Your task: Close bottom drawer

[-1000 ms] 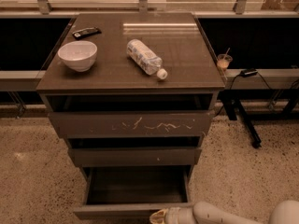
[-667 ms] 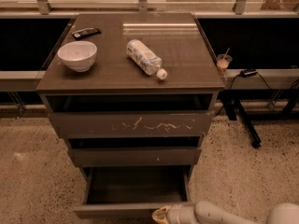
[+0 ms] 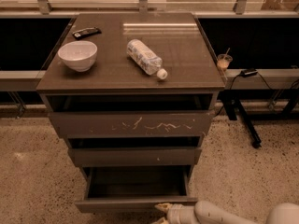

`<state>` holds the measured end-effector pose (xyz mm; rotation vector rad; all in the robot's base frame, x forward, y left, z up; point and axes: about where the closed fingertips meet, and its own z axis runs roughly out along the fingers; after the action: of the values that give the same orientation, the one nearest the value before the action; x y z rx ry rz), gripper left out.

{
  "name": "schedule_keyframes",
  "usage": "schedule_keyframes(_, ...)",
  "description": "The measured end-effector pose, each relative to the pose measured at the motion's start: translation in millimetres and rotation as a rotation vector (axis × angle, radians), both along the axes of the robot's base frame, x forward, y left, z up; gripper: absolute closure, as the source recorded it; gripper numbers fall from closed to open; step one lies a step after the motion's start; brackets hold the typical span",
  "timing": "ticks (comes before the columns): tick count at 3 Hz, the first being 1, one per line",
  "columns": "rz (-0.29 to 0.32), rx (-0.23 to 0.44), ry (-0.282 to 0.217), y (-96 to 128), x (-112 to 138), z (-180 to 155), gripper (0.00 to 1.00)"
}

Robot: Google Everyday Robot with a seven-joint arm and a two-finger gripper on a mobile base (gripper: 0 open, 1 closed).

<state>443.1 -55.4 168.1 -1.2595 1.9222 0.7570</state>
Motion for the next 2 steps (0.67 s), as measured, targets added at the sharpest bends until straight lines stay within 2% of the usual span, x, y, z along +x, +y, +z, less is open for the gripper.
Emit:
schedule_keyframes(1,0.015,-0.026,0.007,3.4,3.4,-6.3,0.00)
schedule_keyframes(2,0.015,-0.026,0.007,3.6,2.8,-6.3,0.00)
